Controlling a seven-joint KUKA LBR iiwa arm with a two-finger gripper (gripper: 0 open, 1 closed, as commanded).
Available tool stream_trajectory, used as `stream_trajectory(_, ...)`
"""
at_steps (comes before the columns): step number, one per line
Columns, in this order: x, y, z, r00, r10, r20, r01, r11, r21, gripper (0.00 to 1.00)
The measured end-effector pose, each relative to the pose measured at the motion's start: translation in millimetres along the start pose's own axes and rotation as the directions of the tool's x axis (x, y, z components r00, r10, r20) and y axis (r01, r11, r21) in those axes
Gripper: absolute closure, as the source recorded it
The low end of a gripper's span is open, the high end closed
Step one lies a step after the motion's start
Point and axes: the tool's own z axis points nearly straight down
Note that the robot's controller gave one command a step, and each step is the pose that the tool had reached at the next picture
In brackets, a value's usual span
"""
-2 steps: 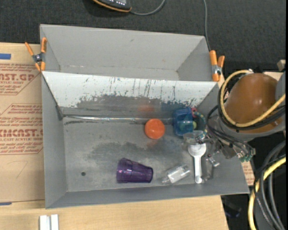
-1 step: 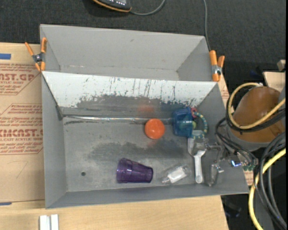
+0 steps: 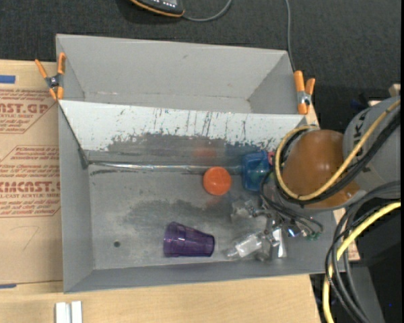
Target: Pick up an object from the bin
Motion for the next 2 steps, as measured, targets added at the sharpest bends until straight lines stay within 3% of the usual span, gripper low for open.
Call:
stream_trajectory(1, 17.5, -67.8, 2.0, 0.936, -0.352, -0.007, 0.352, 0.936, -0.014, 1.0)
stream_trajectory(2, 17.5, -67.8, 2.0, 0.936, -0.352, -0.007, 0.352, 0.936, -0.014, 1.0)
